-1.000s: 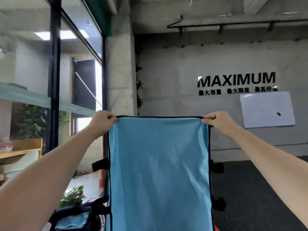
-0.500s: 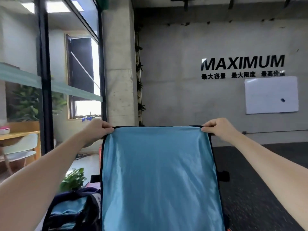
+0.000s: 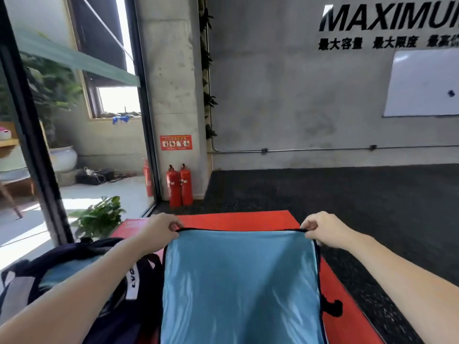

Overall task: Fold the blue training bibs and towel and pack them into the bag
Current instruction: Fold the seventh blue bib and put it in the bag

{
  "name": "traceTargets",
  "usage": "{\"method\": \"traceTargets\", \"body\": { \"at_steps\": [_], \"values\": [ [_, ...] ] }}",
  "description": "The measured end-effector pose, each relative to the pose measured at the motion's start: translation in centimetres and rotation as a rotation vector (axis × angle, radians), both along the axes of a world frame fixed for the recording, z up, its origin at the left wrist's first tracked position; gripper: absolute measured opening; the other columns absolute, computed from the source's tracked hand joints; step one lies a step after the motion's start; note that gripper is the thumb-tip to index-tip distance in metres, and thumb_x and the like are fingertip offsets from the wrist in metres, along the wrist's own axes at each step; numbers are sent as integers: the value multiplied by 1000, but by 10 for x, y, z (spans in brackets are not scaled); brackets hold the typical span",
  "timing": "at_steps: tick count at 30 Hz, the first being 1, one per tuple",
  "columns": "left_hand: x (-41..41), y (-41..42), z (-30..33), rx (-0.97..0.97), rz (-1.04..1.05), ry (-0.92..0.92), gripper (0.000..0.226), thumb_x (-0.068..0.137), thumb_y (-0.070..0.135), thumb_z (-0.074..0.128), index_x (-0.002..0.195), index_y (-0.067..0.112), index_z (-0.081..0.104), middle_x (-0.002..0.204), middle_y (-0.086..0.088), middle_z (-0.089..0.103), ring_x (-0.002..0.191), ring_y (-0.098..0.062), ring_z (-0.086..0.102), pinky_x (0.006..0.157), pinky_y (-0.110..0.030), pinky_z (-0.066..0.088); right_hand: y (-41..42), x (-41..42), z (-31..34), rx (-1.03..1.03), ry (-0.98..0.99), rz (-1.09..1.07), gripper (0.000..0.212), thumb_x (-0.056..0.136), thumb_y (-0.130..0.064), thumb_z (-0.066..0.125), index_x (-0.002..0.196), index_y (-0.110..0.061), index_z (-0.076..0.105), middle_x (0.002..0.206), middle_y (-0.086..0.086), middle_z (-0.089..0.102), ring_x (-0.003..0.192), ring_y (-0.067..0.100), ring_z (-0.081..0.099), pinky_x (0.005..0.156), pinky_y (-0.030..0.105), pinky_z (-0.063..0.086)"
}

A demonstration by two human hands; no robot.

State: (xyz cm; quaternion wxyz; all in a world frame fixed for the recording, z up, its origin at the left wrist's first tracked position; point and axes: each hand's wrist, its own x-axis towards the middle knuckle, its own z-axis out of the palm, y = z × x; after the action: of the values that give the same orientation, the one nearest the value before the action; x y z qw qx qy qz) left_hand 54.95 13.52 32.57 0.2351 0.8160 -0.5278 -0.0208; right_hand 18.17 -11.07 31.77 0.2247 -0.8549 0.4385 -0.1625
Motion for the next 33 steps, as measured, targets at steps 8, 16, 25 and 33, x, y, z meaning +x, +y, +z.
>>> {"method": "traceTargets", "body": {
  "at_steps": [8,16,25,33],
  "values": [
    [28,-78,-29,202,94,-41,26,71,1,60,55,14,44,53,-3,43,52,-19,35,49,-24,31,-55,48,-33,172,-13,-97,12,77,-5,78,87,-10,73,74,8,76,69,17,74,74,30,62],
    [47,-140,38,-120,154,-12,25,84,11,71,61,12,62,66,-3,64,68,-23,64,61,-27,46,-104,74,33,-245,-133,-129,8,88,-19,72,82,-14,70,79,-1,70,83,21,67,81,31,50],
    [28,-133,184,-660,131,-153,11,91,8,62,93,14,72,87,-1,66,84,-17,57,76,-24,37,-89,64,170,-544,-559,-119,11,100,-21,60,105,-12,63,94,-2,62,88,16,56,78,25,38],
    [0,-49,171,-696,135,-192,16,86,2,62,92,13,72,87,-1,67,84,-17,57,78,-25,38,-17,28,164,-514,-563,-10,10,97,-26,65,102,-17,66,95,-8,66,88,8,59,73,17,40]
  ]
}}
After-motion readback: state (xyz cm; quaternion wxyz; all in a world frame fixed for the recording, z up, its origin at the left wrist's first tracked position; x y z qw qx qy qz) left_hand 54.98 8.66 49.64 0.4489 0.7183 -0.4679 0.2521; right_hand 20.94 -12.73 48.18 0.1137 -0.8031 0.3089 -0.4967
